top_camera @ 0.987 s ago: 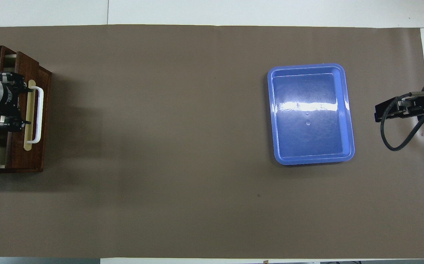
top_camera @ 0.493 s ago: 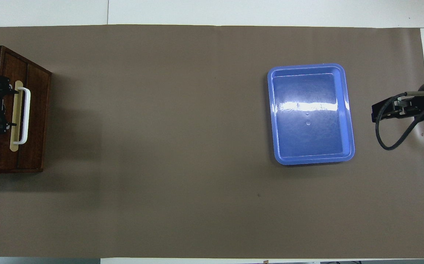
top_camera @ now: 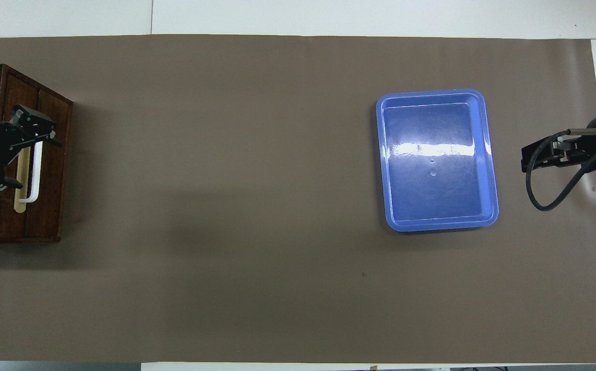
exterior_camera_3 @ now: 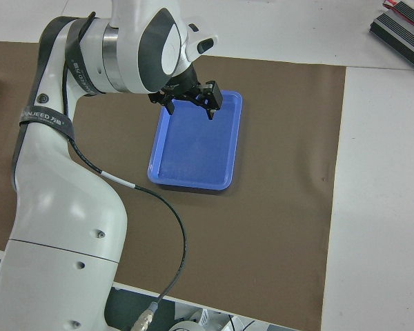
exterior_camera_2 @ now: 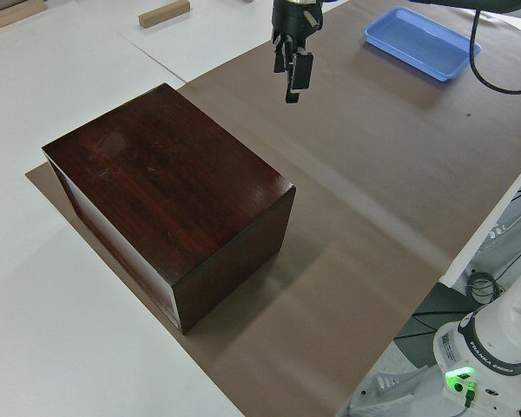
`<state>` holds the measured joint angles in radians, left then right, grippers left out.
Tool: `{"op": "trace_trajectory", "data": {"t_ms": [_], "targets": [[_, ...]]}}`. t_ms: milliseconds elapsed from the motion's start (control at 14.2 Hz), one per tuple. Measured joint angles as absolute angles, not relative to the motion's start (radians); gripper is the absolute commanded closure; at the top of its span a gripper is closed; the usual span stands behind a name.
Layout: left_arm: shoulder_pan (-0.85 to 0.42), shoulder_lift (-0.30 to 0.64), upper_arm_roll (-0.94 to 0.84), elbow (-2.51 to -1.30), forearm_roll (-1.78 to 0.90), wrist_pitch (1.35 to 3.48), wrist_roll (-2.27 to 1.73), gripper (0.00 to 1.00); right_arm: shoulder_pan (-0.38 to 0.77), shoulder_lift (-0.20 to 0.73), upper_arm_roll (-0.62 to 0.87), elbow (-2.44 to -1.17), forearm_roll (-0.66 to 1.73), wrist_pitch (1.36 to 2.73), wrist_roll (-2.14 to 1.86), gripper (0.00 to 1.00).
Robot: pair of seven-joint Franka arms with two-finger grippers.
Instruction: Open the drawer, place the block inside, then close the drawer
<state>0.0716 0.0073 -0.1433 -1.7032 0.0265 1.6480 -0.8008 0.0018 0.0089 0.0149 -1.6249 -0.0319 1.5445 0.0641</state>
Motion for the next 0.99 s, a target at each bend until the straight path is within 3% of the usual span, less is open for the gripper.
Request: {"op": "trace_trajectory", "data": {"t_ms": [987], "targets": [[0.029,-0.001,-0.147,-1.632,-0.006,1.517,-0.187,0.0,0.002,0.009,0.015,-1.625,-0.032,1.545,0.08,0.0]]}}
